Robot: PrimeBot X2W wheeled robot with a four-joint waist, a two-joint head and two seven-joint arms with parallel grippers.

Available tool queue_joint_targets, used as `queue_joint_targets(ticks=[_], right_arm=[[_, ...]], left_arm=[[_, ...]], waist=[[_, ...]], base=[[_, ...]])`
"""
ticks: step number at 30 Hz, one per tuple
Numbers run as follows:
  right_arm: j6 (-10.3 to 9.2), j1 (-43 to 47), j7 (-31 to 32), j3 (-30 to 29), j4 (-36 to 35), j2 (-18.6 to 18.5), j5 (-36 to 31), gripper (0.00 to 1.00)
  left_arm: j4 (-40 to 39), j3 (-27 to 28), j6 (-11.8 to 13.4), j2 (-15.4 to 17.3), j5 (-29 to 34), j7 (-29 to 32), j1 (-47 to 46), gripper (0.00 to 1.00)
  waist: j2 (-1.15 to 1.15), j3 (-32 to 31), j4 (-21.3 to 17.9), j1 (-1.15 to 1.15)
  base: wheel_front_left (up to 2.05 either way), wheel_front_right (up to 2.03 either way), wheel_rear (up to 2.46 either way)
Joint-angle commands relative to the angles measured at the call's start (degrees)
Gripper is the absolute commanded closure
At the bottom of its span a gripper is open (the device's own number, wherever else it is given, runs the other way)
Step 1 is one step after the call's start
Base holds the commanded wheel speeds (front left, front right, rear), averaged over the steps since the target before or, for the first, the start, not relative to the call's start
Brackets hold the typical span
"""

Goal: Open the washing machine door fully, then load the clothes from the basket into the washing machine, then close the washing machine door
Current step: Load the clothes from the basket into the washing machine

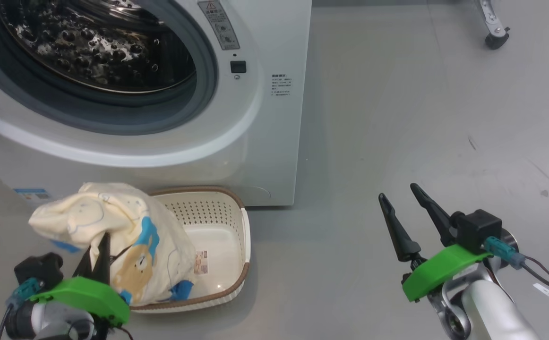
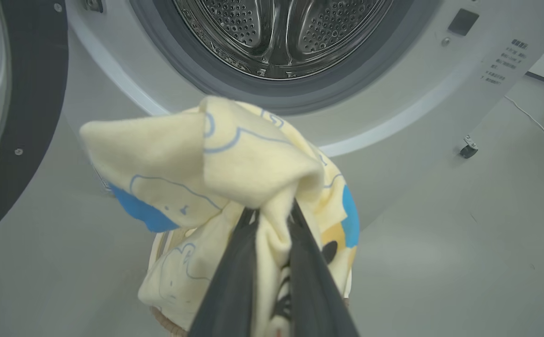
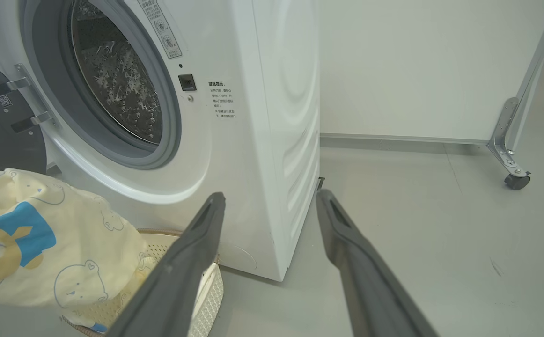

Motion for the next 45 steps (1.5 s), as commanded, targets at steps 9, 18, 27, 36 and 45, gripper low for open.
queue_joint_targets(ticks=[9, 18, 27, 36, 45], right_arm=[[-0.16, 0.3, -0.5, 1.5, -1.2, -0.3, 0.7, 0.00], [-0.16, 0.8, -0.5, 1.2, -1.3, -0.1, 0.7, 0.00], [-0.16, 0.3, -0.5, 0.9, -1.7, -0.1, 0.5, 0.00], [-0.16, -1.0, -0.5, 0.5, -2.4, -0.2, 0.0, 0.00], [-0.16, -3.9, -0.5, 0.0, -3.8, -0.3, -0.9, 0.00]], left_arm=[[-5.6, 6.6, 0.7, 0.6, 3.0, -0.8, 4.9, 1.00], [-7.7, 8.9, 0.2, -1.1, 5.0, -0.8, 7.1, 1.00], [-10.6, 13.2, -1.5, -3.0, 6.6, -0.8, 6.3, 1.00], [-13.4, 17.3, -3.2, -4.4, 9.2, -0.8, 1.0, 1.00], [-14.2, 20.6, -4.7, -3.5, 6.2, -0.8, -11.1, 1.00]], waist=[[0.00, -3.0, 0.7, 0.01], [0.00, -3.4, 1.2, 0.01], [0.00, -0.8, 1.0, 0.01], [0.00, 4.6, 0.2, 0.01], [0.00, 13.5, -1.3, 0.01]], base=[[0.00, 0.00, 0.00], [0.00, 0.00, 0.00], [0.00, 0.00, 0.00], [0.00, 0.00, 0.00], [0.00, 0.00, 0.00]])
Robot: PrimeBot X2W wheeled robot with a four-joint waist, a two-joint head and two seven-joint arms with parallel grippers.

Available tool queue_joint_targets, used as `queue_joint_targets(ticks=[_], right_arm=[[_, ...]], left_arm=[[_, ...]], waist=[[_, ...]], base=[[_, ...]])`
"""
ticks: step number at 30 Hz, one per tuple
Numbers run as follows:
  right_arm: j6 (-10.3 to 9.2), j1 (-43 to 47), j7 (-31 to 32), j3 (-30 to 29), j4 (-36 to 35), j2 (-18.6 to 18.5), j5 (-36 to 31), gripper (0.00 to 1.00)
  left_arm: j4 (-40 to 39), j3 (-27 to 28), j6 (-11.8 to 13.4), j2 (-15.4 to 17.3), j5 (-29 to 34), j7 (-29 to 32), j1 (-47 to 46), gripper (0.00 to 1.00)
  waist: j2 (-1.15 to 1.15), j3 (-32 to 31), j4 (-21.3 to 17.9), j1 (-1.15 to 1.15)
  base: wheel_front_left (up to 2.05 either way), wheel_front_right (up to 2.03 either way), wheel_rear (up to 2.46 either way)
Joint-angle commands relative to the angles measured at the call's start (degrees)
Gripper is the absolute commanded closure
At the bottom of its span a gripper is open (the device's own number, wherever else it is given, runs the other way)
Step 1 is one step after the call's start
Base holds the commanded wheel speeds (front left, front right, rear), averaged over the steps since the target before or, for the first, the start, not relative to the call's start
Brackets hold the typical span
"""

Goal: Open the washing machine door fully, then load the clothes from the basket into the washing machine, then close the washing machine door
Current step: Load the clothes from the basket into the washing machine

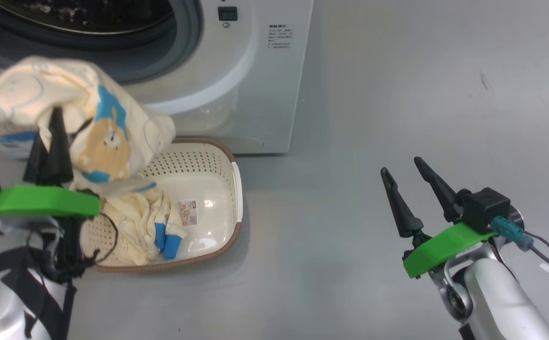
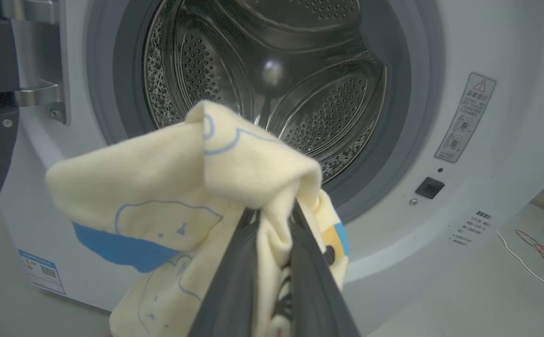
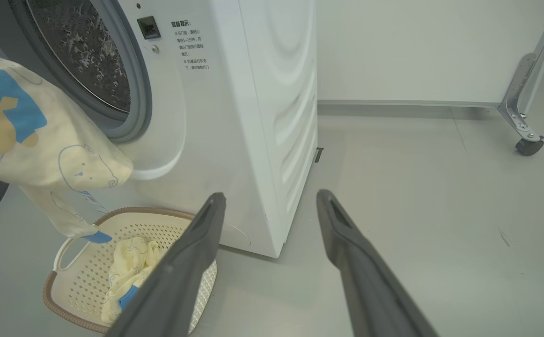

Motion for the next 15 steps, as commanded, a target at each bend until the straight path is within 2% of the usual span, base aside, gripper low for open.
queue_joint_targets(ticks=[1, 9, 15], right_arm=[[-0.16, -1.5, -0.5, 0.8, -1.9, -0.4, -0.3, 0.00], [-0.16, -3.9, -0.5, -0.5, -4.2, -0.3, -0.9, 0.00], [-0.16, -6.1, -0.5, -0.9, -5.6, 0.1, -0.9, 0.00]], left_arm=[[-2.1, 2.8, -0.2, 2.9, -0.5, -0.8, -3.7, 1.00], [0.0, 2.8, -0.4, 7.9, -3.8, 1.4, -20.0, 1.00], [2.9, -0.1, -0.5, 13.4, -6.0, 4.8, -33.6, 1.00]], waist=[[0.00, 3.6, -1.0, -0.01], [0.00, 13.8, -2.3, -0.01], [0.00, 21.3, -3.6, -0.01]], base=[[0.00, 0.00, 0.00], [0.00, 0.00, 0.00], [0.00, 0.00, 0.00]])
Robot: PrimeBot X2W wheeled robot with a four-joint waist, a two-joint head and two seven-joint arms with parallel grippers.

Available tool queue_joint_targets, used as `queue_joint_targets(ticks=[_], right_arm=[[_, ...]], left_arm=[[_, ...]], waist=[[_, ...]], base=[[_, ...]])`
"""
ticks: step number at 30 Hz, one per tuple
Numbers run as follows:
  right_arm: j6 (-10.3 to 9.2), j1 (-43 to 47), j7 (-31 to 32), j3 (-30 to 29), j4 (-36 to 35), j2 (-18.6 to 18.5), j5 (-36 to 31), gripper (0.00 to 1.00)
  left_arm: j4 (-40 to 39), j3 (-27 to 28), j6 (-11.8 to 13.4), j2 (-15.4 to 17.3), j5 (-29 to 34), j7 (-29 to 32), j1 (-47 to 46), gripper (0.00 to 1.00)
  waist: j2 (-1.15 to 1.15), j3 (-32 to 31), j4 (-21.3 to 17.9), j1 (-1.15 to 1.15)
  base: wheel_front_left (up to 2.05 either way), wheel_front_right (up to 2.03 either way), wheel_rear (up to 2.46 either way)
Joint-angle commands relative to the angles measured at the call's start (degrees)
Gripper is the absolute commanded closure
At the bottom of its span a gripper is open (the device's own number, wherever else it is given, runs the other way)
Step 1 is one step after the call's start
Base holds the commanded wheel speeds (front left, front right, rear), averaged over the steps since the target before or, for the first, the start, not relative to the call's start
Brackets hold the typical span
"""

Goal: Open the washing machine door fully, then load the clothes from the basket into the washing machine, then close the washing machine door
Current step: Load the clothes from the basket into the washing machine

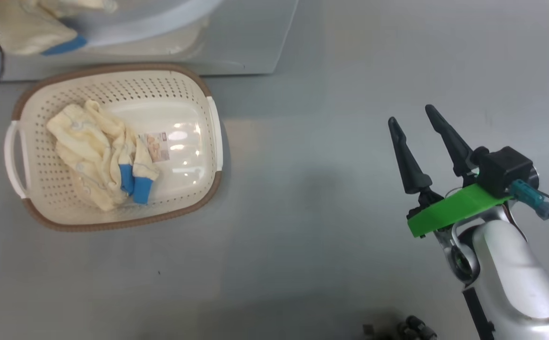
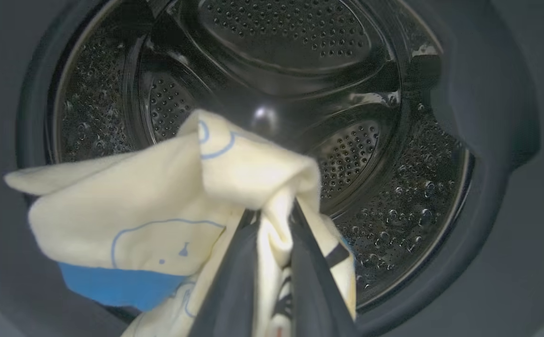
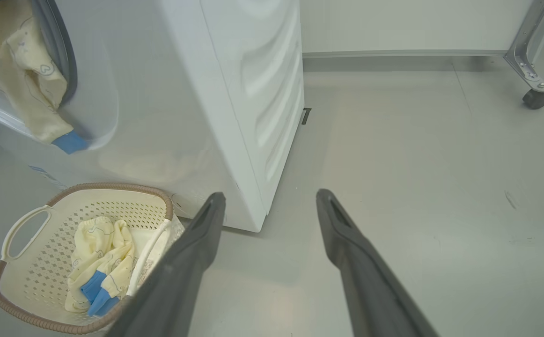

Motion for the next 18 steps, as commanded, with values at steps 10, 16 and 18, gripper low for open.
queue_joint_targets(ticks=[10, 16, 18], right_arm=[[-0.16, -2.0, -0.5, 1.9, -2.9, 0.6, 1.7, 0.00], [-0.16, -3.0, -0.5, 3.9, -3.4, 0.6, 4.2, 0.00], [-0.16, -3.4, -0.5, 4.9, -3.6, 0.6, 5.0, 0.00]], left_arm=[[6.5, -5.8, -0.4, 11.2, 0.4, 2.4, -20.7, 1.00], [11.5, -11.0, -0.4, 12.7, 1.1, 3.1, -28.4, 1.00], [13.8, -12.8, -0.4, 13.1, 1.3, 3.1, -31.1, 1.00]], waist=[[0.00, 11.8, -4.7, -0.02], [0.00, 14.1, -6.5, -0.02], [0.00, 14.7, -7.4, -0.02]], base=[[0.00, 0.00, 0.00], [0.00, 0.00, 0.00], [0.00, 0.00, 0.00]])
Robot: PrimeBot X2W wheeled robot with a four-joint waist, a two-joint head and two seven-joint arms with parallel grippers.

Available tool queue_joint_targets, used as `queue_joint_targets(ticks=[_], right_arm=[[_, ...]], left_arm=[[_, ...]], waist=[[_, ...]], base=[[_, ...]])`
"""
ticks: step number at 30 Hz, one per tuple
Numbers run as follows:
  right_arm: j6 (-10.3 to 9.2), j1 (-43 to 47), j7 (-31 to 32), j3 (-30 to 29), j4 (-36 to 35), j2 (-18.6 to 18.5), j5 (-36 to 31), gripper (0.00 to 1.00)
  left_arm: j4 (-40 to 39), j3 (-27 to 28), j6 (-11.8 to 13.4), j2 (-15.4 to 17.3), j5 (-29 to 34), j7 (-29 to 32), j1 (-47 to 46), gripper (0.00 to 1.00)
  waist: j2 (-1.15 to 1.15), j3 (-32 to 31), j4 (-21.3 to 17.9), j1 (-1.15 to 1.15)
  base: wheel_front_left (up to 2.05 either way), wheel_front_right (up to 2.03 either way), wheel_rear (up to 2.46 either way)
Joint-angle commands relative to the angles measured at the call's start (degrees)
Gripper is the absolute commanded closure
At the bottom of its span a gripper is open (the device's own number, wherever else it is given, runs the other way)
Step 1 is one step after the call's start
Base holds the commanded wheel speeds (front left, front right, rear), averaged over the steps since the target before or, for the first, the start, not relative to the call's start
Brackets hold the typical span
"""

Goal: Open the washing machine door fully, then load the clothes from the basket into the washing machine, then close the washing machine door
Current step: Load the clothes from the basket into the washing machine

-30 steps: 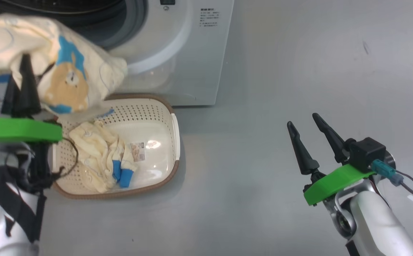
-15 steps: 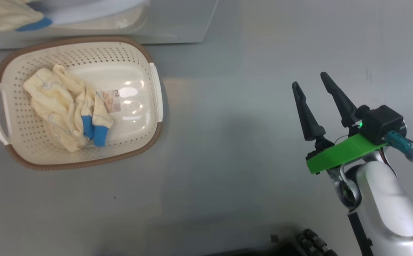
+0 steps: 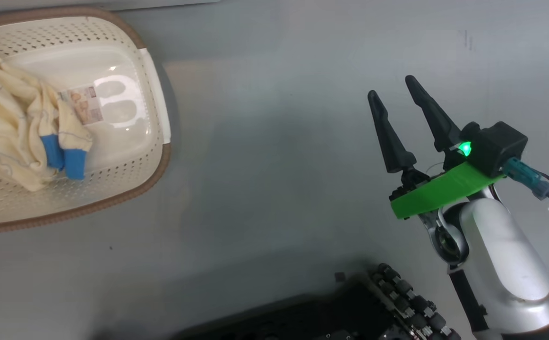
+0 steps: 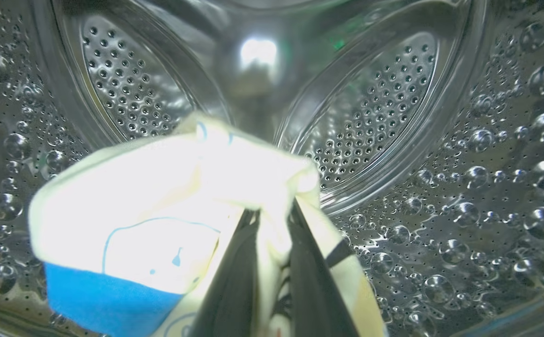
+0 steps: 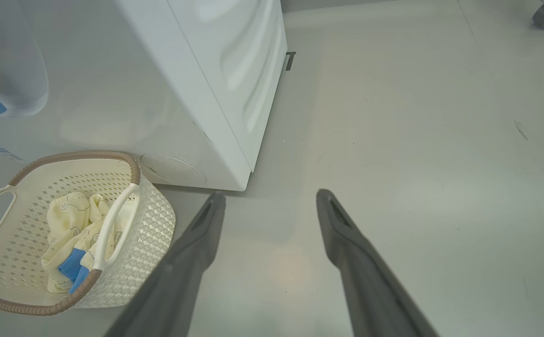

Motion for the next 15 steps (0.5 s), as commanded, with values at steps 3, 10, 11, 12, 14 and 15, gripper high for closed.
queue_joint_targets(ticks=[3, 10, 11, 12, 14, 15], right_arm=[[-0.16, 0.6, -0.5, 2.2, -1.9, 0.2, 1.6, 0.00], [-0.16, 0.6, -0.5, 3.6, -2.1, 0.2, 3.6, 0.00], [-0.16, 0.6, -0.5, 3.7, -2.1, 0.2, 3.7, 0.00], [-0.16, 0.6, -0.5, 3.8, -2.0, 0.2, 3.8, 0.00], [-0.16, 0.6, -0.5, 4.1, -2.0, 0.2, 4.0, 0.00], [-0.16, 0.5, -0.5, 4.3, -2.0, 0.2, 4.1, 0.00]], left_arm=[[1.3, -1.9, -0.2, 4.6, 1.2, 0.3, -6.0, 1.00], [7.4, -1.6, -0.2, 5.5, 1.2, -6.7, -15.3, 1.00], [8.5, -2.0, -0.2, 5.4, 1.4, -6.9, -15.7, 1.00], [9.5, -2.6, -0.2, 5.3, 1.5, -6.9, -15.8, 1.00], [11.2, -3.6, -0.2, 5.1, 1.3, -7.2, -16.1, 1.00], [12.0, -4.1, -0.2, 5.0, 1.2, -7.3, -16.1, 1.00]], waist=[[0.00, 1.9, -2.3, -0.01], [0.00, 2.8, -4.2, -0.01], [0.00, 2.8, -4.3, -0.01], [0.00, 2.8, -4.4, -0.01], [0.00, 2.9, -4.5, -0.01], [0.00, 3.0, -4.6, -0.01]], base=[[0.00, 0.00, 0.00], [0.00, 0.00, 0.00], [0.00, 0.00, 0.00], [0.00, 0.00, 0.00], [0.00, 0.00, 0.00], [0.00, 0.00, 0.00]])
